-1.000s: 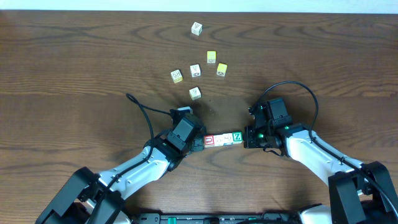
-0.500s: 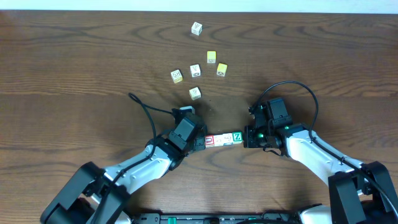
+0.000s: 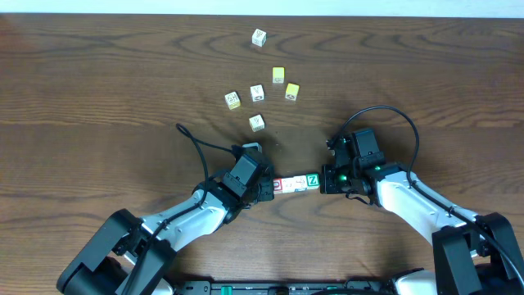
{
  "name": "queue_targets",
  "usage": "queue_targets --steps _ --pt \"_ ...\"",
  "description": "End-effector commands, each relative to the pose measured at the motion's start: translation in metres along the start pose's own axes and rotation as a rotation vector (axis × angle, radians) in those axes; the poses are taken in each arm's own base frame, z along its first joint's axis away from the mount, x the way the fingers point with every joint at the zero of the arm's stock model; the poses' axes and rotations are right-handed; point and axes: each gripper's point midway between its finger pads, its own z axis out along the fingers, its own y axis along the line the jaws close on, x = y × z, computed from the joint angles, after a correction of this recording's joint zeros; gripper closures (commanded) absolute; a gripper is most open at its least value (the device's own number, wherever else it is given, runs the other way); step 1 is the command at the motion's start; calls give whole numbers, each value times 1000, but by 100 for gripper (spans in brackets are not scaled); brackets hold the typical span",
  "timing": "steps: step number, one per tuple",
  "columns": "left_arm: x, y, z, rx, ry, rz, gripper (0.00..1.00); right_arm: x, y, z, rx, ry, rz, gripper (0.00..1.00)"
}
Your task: Lift 4 blocks
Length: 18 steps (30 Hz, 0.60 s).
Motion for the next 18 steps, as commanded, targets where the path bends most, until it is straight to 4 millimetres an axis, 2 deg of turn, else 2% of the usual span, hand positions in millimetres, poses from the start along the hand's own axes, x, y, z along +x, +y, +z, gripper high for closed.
queue_targets --steps 1,18 --pt "13 5 2 -5 50 -4 93 2 2 2 -8 10 -6 99" --pt "15 6 2 -12 62 -5 93 7 20 6 -38 18 -61 99"
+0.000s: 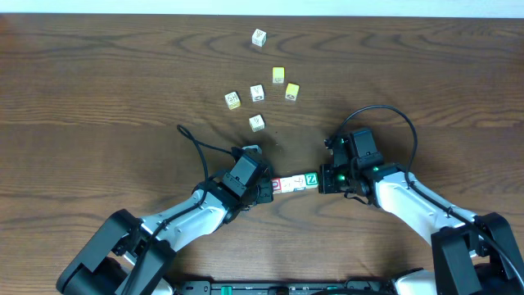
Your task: Lift 4 blocks
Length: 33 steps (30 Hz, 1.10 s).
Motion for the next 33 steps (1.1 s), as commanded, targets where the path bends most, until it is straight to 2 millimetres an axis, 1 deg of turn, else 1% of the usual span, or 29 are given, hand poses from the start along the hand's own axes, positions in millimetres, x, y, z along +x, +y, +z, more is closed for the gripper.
queue_targets --steps 1,8,19,20,25,33 --pt "9 4 2 -5 31 -2 93 10 13 4 -26 33 -24 99" --pt "9 4 2 -5 31 -2 93 13 2 4 32 40 -17 99" --pt "9 4 2 -5 31 -2 93 13 2 6 32 44 -19 99" --pt "9 4 2 -5 31 -2 93 14 3 7 28 46 -20 99" --pt "9 4 2 -5 31 -2 93 16 20 14 -44 57 -57 99" --pt "8 2 2 0 27 -1 93 16 23 16 -46 55 -70 99"
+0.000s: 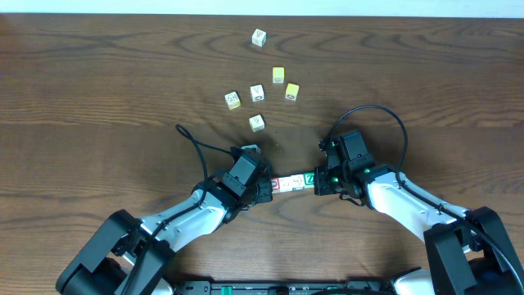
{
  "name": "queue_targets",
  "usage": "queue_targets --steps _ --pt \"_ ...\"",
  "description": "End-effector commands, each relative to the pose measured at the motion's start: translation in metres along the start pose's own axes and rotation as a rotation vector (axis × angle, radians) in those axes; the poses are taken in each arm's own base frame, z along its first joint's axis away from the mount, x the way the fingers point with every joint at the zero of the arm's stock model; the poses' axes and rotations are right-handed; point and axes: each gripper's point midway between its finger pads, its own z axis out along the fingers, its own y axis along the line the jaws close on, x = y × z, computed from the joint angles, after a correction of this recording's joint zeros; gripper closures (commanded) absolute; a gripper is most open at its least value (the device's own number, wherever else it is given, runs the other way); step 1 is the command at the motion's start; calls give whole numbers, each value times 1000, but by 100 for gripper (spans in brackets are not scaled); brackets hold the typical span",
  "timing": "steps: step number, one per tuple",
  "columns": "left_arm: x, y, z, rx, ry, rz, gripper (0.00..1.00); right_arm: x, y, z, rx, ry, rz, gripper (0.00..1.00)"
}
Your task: Lift 4 blocks
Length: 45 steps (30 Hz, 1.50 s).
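Observation:
A short row of lettered blocks (292,183) lies between my two grippers in the overhead view. It runs from a red-marked block (277,186) on the left to a green Z block (310,179) on the right. My left gripper (267,189) presses against the left end, its fingers drawn together. My right gripper (319,180) butts against the Z block, partly covering it, and also looks shut. Only three blocks of the row show, and any further one is hidden by the grippers. The row tilts slightly, with its right end farther from me.
Several loose blocks lie farther back: a white one (257,122) closest, a cluster with yellow ones (278,74) behind it, and a lone white one (259,37) at the far edge. A black cable (196,143) loops beside the left arm.
My right gripper has shifted a little to the left and away from me, against the Z block. The row is now shorter and slightly more tilted. The left arm has not moved.
At first both grippers stood at the ends of the block row on the table, the right one just touching the Z block. The right gripper then edged leftward at each moment, closing the row between the two grippers.

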Motion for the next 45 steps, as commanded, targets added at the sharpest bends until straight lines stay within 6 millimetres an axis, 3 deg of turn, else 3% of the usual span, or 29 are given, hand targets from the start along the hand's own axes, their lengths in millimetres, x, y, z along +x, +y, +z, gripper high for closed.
queue_targets --steps 1,13,21,32,38,45 --pt "9 0 2 9 32 2 93 13 24 5 -100 56 -31 99" --pt "7 -12 -6 36 6 73 93 10 34 4 -159 49 -50 99" --pt "6 -12 -6 31 -4 78 92 15 53 5 -202 54 -89 99" --pt "1 -19 -6 56 -27 77 93 16 53 7 -178 52 -84 99" --pt "3 -37 -7 106 -49 108 93 16 53 7 -178 52 -83 99" --pt "3 -38 -7 109 -49 110 93 10 61 6 -217 33 -69 99"
